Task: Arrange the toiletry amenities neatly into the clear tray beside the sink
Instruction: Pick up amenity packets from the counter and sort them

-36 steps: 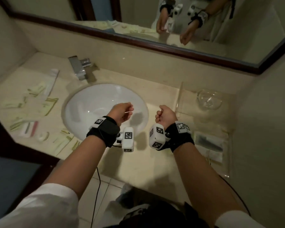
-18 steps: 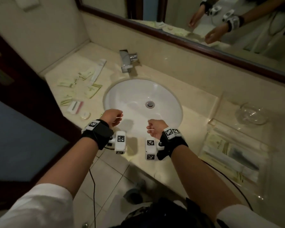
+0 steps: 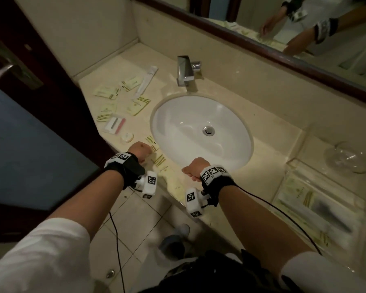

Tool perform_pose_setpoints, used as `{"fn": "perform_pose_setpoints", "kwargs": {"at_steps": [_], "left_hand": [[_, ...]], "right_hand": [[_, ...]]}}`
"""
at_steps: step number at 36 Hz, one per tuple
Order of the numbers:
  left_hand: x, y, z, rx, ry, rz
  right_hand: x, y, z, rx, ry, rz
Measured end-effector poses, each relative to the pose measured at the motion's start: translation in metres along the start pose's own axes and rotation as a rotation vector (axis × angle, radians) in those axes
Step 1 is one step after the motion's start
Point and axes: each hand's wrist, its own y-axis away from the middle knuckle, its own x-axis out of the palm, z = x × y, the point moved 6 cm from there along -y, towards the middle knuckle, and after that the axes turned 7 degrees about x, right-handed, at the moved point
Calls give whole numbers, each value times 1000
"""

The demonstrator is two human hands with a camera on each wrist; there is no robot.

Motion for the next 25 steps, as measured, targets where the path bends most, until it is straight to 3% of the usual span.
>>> {"fn": "perform_pose_setpoints", "kwargs": {"at_steps": [4, 8, 14, 25], "left_hand": [[-1, -1, 2, 45, -97, -42], [3, 0, 1, 102, -215, -48], [11, 1, -1, 157, -388, -34], [21, 4, 6, 210, -470, -33]], "right_hand": [[9, -3, 9, -51, 290, -45], [18, -1, 11, -117, 435, -34], [28, 8, 9, -206, 545, -33], [34, 21, 14, -302, 718, -153]]}}
